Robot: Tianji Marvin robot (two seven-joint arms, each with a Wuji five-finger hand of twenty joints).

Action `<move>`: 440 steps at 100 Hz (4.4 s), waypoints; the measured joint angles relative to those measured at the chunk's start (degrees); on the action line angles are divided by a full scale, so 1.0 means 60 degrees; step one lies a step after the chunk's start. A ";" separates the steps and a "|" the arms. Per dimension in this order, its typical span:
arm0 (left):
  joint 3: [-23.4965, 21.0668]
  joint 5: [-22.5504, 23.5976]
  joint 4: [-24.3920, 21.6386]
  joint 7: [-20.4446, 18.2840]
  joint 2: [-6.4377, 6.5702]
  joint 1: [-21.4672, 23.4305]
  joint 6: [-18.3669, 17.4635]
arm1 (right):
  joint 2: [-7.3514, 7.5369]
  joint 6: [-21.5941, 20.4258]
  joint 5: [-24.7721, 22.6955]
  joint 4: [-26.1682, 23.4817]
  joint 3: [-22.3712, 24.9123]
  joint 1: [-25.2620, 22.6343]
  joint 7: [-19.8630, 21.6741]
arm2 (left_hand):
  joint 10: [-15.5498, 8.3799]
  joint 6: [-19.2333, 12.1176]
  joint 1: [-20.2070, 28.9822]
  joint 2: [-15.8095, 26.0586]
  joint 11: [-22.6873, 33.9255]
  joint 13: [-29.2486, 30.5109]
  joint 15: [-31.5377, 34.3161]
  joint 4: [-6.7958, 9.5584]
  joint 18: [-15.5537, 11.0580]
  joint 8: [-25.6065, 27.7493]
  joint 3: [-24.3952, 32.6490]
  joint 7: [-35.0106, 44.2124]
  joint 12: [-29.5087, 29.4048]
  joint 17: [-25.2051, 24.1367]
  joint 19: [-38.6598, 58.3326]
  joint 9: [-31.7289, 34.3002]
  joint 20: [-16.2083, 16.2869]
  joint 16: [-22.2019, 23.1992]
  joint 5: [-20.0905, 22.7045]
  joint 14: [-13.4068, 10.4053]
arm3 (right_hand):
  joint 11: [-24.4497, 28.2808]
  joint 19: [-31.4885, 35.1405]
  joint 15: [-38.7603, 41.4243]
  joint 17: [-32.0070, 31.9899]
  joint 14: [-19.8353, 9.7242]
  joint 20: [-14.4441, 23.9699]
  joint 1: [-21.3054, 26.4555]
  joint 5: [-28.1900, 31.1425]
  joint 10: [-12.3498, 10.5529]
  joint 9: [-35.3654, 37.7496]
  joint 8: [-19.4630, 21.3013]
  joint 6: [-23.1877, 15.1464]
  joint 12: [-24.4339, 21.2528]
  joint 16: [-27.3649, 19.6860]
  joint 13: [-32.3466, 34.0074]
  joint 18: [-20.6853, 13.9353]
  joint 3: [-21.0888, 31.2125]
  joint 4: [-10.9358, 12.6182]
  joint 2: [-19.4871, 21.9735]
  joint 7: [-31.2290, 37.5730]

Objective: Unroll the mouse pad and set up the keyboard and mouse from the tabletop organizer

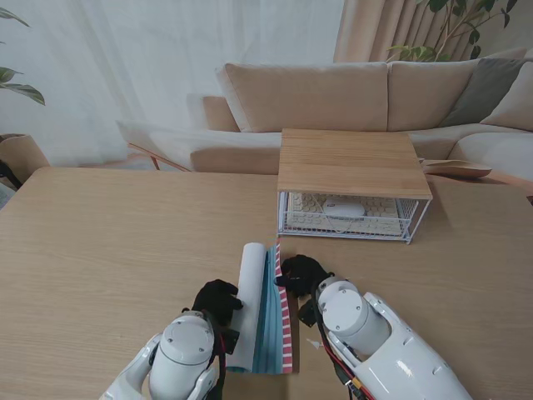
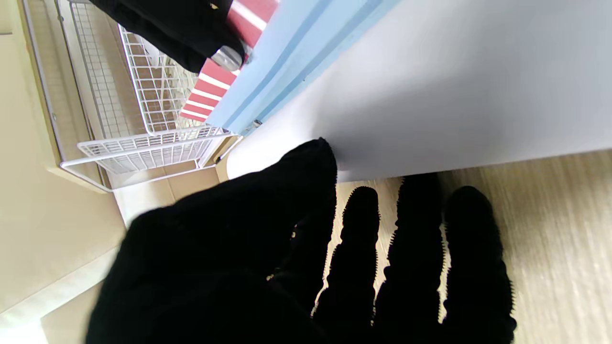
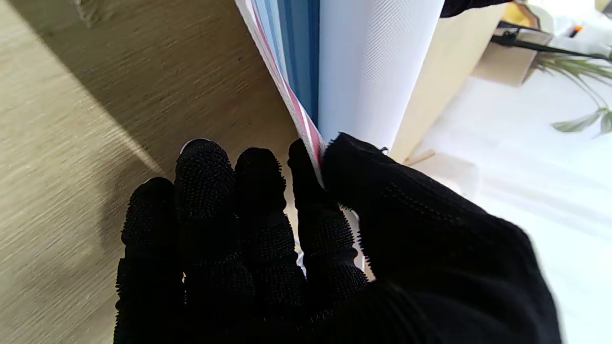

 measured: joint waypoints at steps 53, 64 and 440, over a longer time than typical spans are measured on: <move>0.0433 0.3334 0.0303 -0.2043 0.0843 -0.0282 -0.1241 | 0.0031 -0.0087 -0.1079 0.0235 -0.0397 0.0218 -0.0160 | -0.0246 -0.0438 0.0114 0.0445 -0.0469 -0.1763 -0.0978 0.0002 -0.0384 -0.0248 -0.0217 -0.0515 -0.0206 -0.1406 -0.1601 -0.0337 -0.0222 -0.0217 0.0746 -0.0346 | 0.0387 0.0718 0.0795 0.1392 -0.0122 0.0452 0.0027 0.0370 -0.0078 0.1027 0.0289 -0.0110 0.0069 -0.0005 0.1180 0.0211 0.0573 0.0001 -0.0413 0.0227; 0.0698 0.5049 0.0716 -0.3226 0.1583 -0.0607 -0.3122 | 0.0032 -0.0099 -0.1427 0.0310 -0.0484 0.0236 -0.0193 | -0.0994 -0.1221 0.0114 0.0917 -0.0791 -0.2640 -0.1570 0.0004 -0.0646 -0.0506 -0.0777 -0.1033 -0.0583 -0.1848 -0.1823 -0.0623 -0.0439 -0.0602 0.0980 -0.0854 | 0.0394 0.0745 0.0875 0.1406 -0.0108 0.0512 0.0044 0.0370 -0.0065 0.1049 0.0323 0.0130 0.0180 0.0021 0.1189 0.0244 0.0662 0.0001 -0.0414 0.0230; -0.2657 0.9444 0.1437 -0.8032 0.3323 -0.0999 -1.1510 | -0.0052 0.0098 -0.1282 0.0059 -0.0095 -0.0086 -0.0638 | -0.2483 -0.3174 -0.0765 0.3132 -0.1816 -0.2663 -0.2247 0.0003 -0.1236 -0.1115 -0.3966 -0.2030 -0.1189 -0.2543 -0.4131 0.0235 -0.1912 -0.2366 0.1440 -0.2945 | 0.0630 0.0755 0.1219 0.1280 0.0075 0.1089 0.0194 0.0446 0.0103 0.1116 0.1001 0.0512 0.0800 0.0458 0.1289 0.0580 0.0926 0.0002 -0.0522 0.0263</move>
